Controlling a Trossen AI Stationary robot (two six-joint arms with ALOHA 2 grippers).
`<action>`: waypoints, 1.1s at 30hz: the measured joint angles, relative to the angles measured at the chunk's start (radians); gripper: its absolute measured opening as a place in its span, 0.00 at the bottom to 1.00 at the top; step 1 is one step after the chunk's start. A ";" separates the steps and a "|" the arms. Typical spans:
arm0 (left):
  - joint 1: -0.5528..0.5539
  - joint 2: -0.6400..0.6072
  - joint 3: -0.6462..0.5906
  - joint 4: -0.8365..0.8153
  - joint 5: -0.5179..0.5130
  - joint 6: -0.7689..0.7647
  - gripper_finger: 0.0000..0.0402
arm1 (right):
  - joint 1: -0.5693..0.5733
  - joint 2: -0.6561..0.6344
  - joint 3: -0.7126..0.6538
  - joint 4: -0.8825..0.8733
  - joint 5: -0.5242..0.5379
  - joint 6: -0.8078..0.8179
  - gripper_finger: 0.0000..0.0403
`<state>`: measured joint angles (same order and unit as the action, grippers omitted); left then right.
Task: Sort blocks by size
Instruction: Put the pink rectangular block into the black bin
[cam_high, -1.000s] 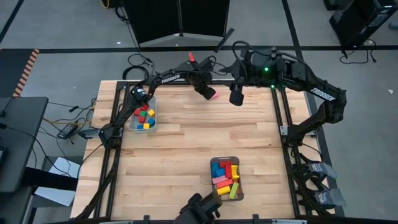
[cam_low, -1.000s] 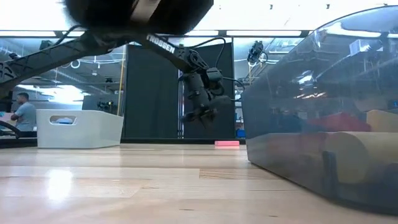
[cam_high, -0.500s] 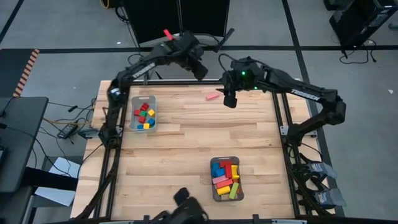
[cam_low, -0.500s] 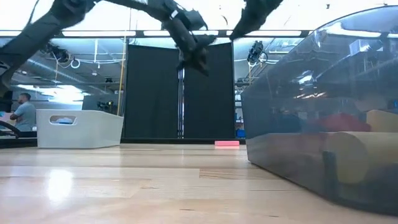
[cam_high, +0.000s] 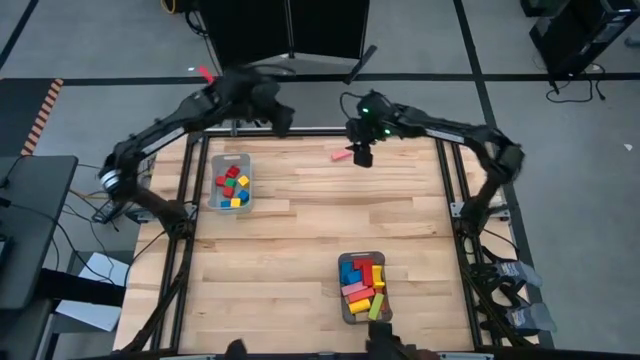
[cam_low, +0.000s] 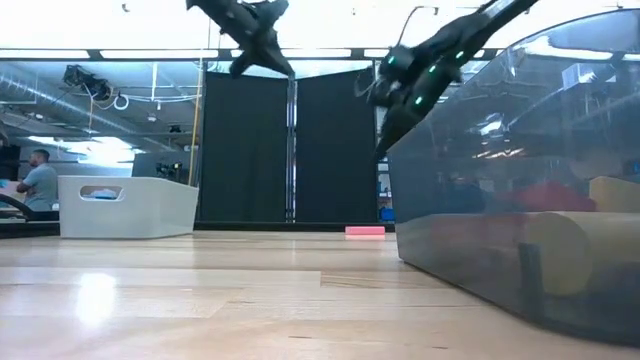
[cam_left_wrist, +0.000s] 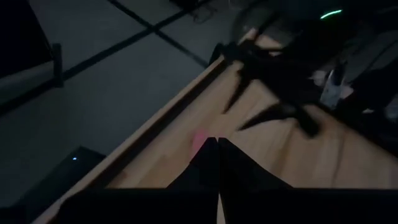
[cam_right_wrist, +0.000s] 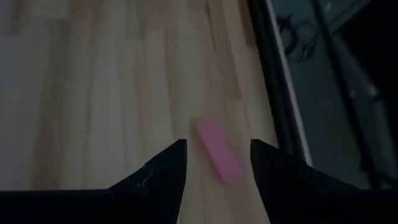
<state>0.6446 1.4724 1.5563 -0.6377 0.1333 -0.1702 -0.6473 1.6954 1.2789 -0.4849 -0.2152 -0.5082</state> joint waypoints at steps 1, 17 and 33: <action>-0.006 -0.031 -0.040 0.025 0.000 -0.015 0.00 | -0.005 0.041 0.031 -0.018 -0.003 0.000 0.47; -0.031 -0.161 -0.312 0.151 0.055 -0.071 0.01 | 0.010 0.477 0.526 -0.483 0.145 -0.196 0.68; -0.045 -0.165 -0.316 0.181 0.089 -0.040 0.01 | -0.001 0.382 0.533 -0.500 0.230 -0.110 0.70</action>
<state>0.5999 1.3072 1.2407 -0.4570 0.2222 -0.2100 -0.6485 2.0772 1.8121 -0.9847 0.0143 -0.6185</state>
